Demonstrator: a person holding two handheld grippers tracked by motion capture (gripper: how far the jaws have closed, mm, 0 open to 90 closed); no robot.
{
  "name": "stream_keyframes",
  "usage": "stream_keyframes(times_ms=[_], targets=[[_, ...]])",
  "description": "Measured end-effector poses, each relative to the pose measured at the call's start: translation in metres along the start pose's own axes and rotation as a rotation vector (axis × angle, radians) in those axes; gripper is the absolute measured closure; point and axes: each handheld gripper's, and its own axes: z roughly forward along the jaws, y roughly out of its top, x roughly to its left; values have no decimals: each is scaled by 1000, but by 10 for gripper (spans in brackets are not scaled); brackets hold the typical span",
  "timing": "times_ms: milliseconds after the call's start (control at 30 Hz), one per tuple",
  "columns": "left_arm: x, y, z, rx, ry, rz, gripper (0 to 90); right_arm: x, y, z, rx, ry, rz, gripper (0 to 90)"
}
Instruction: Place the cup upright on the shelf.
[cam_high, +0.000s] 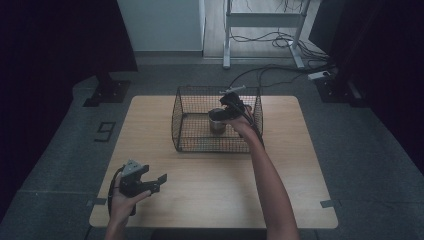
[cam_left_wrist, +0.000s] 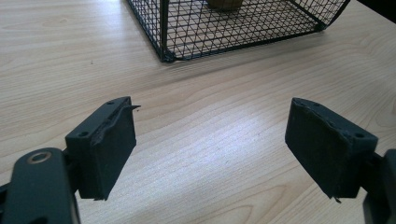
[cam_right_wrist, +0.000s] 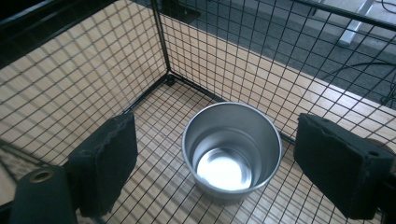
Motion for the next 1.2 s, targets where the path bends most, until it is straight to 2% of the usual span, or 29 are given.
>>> stream_keyframes(times_ms=[267, 633, 700, 733, 767, 967, 1200], targets=[[-1, -1, 3, 10, 3, 2, 165, 9, -12, -30, -47, 22, 5, 155], [-5, 0, 3, 13, 4, 13, 165, 19, -42, -76, -119, 32, -14, 170], [-6, 0, 4, 17, 2, 14, 165, 19, -51, -84, -133, 34, -17, 174], [-6, 0, 5, 19, 3, 16, 165, 18, -62, -93, -144, 37, -17, 176], [-7, 0, 5, 23, 2, 19, 165, 18, -62, -93, -144, 37, -17, 176], [-11, -1, 10, 35, -3, 33, 165, 14, -99, -114, -160, 34, -12, 192], [-15, -2, 15, 50, -9, 43, 165, 10, -141, -129, -159, 16, -1, 199]])
